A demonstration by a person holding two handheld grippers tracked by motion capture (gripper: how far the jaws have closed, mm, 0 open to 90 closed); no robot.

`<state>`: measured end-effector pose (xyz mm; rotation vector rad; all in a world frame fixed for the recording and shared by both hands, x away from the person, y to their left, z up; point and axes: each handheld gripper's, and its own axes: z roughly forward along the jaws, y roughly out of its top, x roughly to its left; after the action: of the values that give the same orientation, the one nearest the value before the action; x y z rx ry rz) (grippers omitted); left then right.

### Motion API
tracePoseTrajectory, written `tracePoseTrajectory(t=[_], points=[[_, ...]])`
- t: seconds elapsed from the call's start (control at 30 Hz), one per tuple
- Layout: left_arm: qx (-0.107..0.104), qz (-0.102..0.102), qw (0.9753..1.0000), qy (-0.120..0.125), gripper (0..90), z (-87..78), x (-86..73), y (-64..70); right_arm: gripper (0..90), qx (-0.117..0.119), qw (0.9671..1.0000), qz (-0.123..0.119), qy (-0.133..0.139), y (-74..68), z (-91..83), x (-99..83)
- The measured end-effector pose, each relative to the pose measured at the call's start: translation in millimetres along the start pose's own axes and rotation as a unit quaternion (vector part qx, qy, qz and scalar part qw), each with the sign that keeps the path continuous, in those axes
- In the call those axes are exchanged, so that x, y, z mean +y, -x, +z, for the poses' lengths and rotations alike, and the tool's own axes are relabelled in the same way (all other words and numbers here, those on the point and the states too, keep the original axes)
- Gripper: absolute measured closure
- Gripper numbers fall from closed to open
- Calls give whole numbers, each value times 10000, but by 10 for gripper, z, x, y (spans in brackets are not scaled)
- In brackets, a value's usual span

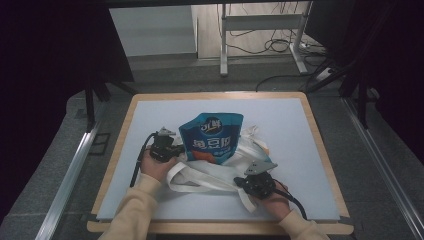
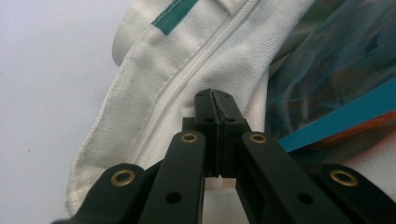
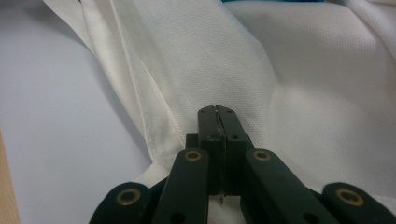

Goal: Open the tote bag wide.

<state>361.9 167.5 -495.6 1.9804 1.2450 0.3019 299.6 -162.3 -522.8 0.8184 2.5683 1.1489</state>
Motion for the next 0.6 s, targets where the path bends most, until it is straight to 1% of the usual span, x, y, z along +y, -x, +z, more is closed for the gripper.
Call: tracePoseTrajectory(t=[0.1, 0.17, 0.23, 0.27, 0.33, 0.4, 0.43, 0.5, 0.53, 0.6], points=[[-39, 43, 9999, 143, 889, -68, -7, 19, 890, -27, 10000, 14, 62, 9, -22, 31], [-109, 87, 9996, 253, 877, -150, -10, 32, 889, -49, 9998, 37, 177, 24, -69, 77], [-125, 93, 9993, 351, 877, -234, -10, 51, 890, -95, 9992, 49, 381, 57, -168, 159], [-128, 125, 9990, 418, 878, -293, -11, 63, 890, -116, 9989, 65, 441, 72, -205, 186], [-140, 162, 9986, 475, 882, -385, -22, 91, 890, -229, 9977, 124, 633, 150, -315, 263], [-160, 196, 9984, 509, 886, -452, -39, 121, 889, -310, 9966, 206, 731, 217, -375, 312], [-181, 221, 9983, 509, 887, -486, -52, 144, 890, -342, 9962, 237, 762, 251, -394, 334], [-243, 314, 9981, 479, 890, -534, -89, 197, 890, -403, 9955, 353, 782, 368, -416, 412], [-257, 332, 9980, 462, 890, -542, -103, 218, 889, -439, 9954, 398, 748, 418, -404, 451], [-310, 393, 9980, 385, 890, -547, -147, 267, 889, -506, 9959, 385, 639, 503, -365, 517]])
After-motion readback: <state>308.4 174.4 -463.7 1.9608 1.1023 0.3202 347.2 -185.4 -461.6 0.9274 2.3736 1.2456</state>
